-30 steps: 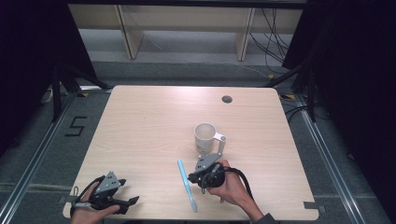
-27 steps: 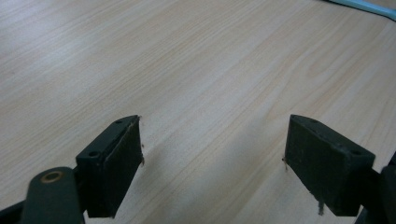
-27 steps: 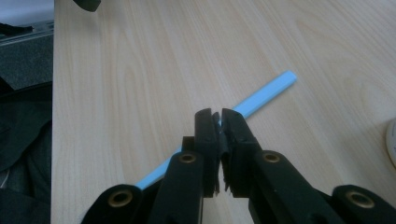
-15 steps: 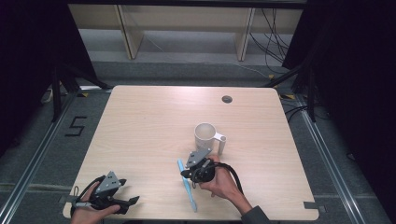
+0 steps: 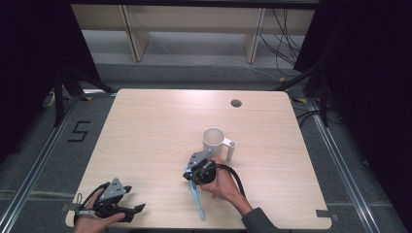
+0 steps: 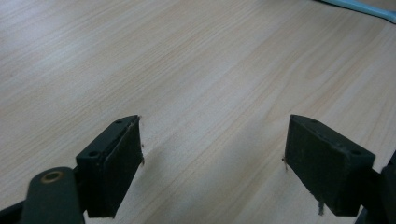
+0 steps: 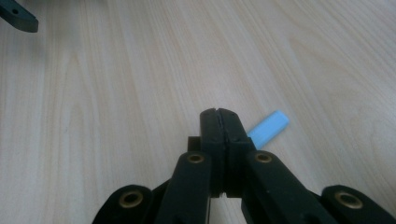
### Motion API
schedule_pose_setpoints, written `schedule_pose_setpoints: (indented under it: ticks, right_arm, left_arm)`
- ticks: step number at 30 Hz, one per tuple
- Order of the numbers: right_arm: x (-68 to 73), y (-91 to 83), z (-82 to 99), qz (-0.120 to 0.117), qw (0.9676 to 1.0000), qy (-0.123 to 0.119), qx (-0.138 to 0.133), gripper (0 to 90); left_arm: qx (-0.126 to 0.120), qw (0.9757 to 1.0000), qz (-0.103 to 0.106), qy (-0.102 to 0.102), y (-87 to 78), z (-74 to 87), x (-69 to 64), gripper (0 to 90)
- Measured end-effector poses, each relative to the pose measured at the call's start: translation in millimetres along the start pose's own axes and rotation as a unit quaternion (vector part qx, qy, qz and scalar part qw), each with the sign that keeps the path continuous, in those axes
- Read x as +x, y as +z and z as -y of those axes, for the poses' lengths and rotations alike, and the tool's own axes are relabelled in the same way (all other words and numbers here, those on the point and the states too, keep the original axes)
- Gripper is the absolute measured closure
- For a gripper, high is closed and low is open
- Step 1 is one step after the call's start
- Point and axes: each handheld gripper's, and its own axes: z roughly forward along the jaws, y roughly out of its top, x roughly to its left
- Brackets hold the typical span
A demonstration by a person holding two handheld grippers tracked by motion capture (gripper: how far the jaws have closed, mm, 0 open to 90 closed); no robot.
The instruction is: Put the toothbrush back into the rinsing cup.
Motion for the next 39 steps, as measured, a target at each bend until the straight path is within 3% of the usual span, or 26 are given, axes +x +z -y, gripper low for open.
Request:
schedule_pose_setpoints:
  ticks: [9, 18, 23, 24, 39]
  right_arm:
    - [-1.0, 12.5, -8.5, -0.001, 0.9999, 0.0, 0.013, 90.0]
    - [-6.5, 14.1, -5.7, 0.011, 0.9993, 0.02, 0.031, 90.0]
    - [-12.2, 11.0, -2.1, 0.015, 0.9991, 0.015, 0.037, 90.0]
    - [-13.1, 8.8, 0.1, 0.022, 0.9986, 0.025, 0.041, 90.0]
    - [-22.8, -20.3, 30.5, 0.043, 0.9966, 0.048, 0.051, 90.0]
  left_arm:
    - [0.0, 1.0, 0.001, 0.001, 0.0, -0.1, 0.1, 18.3]
    - [0.0, 1.0, 0.001, 0.002, -0.3, -0.2, -0.1, 18.3]
    - [0.0, 1.0, 0.002, 0.001, 0.0, -0.3, 0.0, 18.3]
    - [-0.005, 1.0, 0.003, -0.002, 0.7, -0.1, -0.5, 18.3]
    - [0.001, 1.0, 0.0, 0.0, 0.1, -0.5, -0.5, 18.3]
